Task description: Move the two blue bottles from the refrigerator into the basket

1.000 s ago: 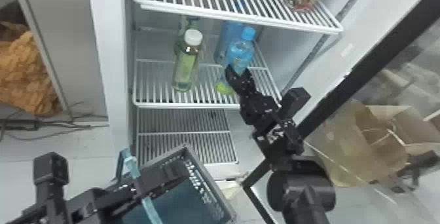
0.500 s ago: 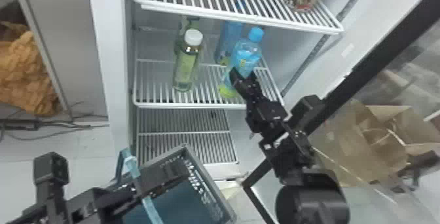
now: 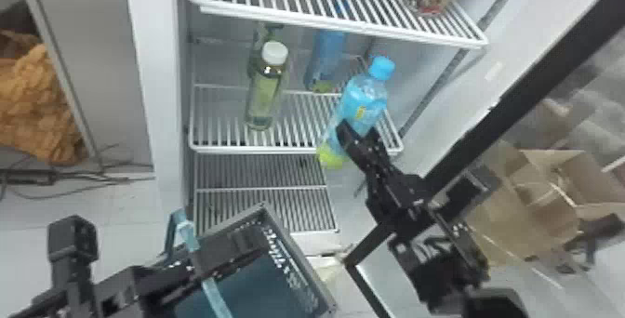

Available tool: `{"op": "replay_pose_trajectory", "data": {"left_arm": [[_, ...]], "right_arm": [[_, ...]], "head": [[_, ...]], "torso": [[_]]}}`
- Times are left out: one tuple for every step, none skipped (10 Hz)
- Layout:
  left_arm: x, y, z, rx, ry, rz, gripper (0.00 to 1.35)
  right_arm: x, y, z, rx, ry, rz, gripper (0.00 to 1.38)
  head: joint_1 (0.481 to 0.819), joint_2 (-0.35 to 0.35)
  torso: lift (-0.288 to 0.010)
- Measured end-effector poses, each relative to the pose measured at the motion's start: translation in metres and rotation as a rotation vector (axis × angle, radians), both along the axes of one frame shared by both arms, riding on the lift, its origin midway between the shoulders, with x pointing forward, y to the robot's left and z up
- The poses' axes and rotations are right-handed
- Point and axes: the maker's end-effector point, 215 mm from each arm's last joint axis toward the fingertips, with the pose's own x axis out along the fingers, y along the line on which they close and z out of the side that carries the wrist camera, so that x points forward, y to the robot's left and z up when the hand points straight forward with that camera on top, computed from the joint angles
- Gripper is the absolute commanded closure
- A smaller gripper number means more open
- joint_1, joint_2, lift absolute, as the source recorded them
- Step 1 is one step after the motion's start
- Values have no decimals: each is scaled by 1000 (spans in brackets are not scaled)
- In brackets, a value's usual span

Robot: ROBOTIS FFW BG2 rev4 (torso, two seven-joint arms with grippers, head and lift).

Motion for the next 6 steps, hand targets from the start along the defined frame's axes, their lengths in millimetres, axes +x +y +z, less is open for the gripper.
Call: {"op": "replay_pose_trajectory", "data": {"left_arm": [[0, 0, 0, 0, 0, 1, 1197], [0, 0, 0, 1, 0, 1, 1197], [0, 0, 0, 1, -2, -1, 1197], [0, -1, 0, 2, -2, -3, 1197], [-1, -1, -1, 5, -2, -4, 1197], [-1, -1, -2, 9, -1, -6, 1197]], "right_arm": [[-13, 5, -2, 17, 28, 16, 1274], [-24, 13, -5, 30, 54, 41, 1274], [-36, 21, -5, 43, 77, 69, 1274], [-47, 27, -3, 51, 99, 94, 1274], [-60, 34, -2, 58, 127, 121, 1274], [-74, 43, -3, 71, 163, 157, 1274]], "head": [[695, -350], [695, -350], [695, -350], [695, -350], [695, -350], [695, -350]], "torso": [[-216], [-216], [-216], [-216], [-216], [-216]]}}
